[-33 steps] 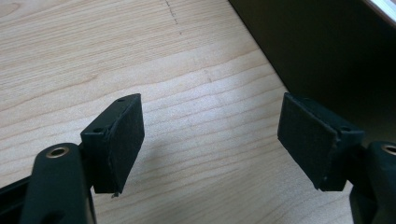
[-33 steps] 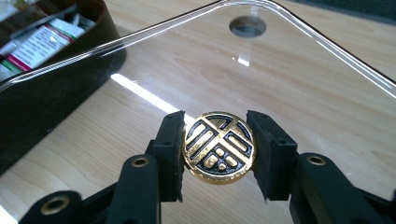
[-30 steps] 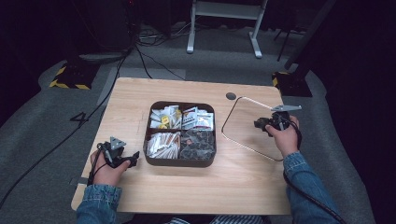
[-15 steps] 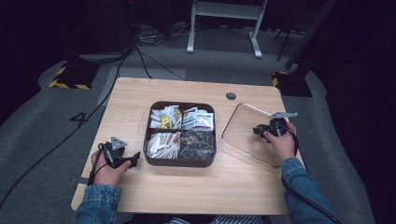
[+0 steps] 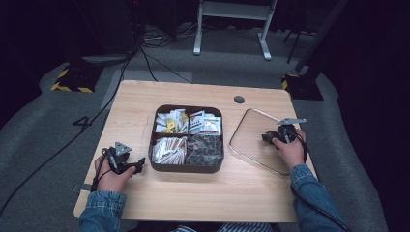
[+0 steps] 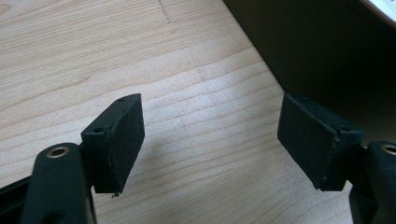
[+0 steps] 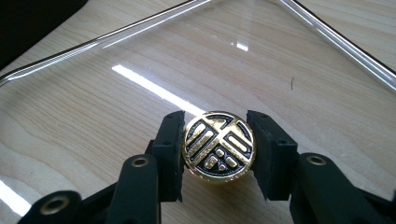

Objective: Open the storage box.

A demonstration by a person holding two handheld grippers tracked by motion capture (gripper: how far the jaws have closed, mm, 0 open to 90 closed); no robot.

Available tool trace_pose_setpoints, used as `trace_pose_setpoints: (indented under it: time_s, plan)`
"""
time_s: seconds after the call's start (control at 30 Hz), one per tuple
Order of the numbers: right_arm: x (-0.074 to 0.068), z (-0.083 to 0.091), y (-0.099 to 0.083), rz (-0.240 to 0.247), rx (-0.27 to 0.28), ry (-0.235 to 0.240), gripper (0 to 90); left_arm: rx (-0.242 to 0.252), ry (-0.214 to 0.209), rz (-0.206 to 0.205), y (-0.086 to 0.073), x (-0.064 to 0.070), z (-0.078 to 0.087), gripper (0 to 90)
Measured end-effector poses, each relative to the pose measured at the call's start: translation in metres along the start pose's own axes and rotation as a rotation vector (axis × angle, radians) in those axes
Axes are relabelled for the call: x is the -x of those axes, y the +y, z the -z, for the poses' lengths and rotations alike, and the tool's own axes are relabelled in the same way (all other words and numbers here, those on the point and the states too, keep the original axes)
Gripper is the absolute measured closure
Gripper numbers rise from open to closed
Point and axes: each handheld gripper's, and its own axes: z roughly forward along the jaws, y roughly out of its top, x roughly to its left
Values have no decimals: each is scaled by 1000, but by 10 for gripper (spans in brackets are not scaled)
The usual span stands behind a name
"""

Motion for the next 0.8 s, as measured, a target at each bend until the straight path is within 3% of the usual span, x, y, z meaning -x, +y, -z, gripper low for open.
trace_pose_setpoints:
  time_s: [0.4, 0.5, 0.8]
  plan:
    - [-1, -3, -3, 7, -10, -11, 580, -2, -1, 2, 0, 0, 0, 232]
    - [-1, -1, -3, -14, 27, 5, 496, -2, -2, 3, 0, 0, 0, 232]
    - [-5, 25, 9, -46, 135, 29, 415, -2, -7, 3, 0, 2, 1, 230]
